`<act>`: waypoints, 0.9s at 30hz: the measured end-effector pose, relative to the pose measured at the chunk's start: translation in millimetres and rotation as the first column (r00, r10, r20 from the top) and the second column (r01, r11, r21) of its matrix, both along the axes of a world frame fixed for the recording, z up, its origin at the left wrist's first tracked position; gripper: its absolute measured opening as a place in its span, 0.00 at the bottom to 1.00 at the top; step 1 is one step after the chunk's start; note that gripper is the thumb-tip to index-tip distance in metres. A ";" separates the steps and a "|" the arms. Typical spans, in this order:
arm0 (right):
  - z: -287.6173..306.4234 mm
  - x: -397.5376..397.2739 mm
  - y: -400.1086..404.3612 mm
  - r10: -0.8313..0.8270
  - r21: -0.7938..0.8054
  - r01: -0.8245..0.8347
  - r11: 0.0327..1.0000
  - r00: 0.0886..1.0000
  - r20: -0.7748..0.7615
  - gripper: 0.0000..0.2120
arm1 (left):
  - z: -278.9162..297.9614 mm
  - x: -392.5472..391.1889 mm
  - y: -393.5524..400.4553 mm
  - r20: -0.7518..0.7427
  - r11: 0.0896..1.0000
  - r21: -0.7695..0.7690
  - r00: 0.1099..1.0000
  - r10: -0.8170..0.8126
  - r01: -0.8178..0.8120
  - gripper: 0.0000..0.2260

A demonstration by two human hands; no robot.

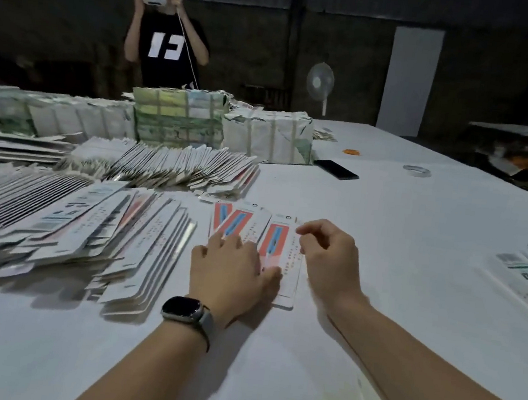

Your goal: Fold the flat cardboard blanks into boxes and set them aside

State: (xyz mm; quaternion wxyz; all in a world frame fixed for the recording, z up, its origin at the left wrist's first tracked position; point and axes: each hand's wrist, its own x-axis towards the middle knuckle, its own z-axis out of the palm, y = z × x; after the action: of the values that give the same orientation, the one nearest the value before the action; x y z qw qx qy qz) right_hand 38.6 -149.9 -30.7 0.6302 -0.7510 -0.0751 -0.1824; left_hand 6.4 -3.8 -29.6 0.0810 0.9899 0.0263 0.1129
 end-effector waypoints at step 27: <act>3.4 7.7 0.3 0.085 0.246 -0.045 0.968 0.984 -0.155 0.16 | 25.6 -10.0 -7.8 0.403 0.652 -0.688 0.915 -0.022 0.319 0.17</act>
State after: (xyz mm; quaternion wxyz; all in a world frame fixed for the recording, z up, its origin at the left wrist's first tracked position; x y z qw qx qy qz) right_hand 46.3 -149.5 -27.3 0.7266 -0.6782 -0.0247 -0.1071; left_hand -3.5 -11.6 -4.0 0.4898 0.8303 -0.0403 0.2627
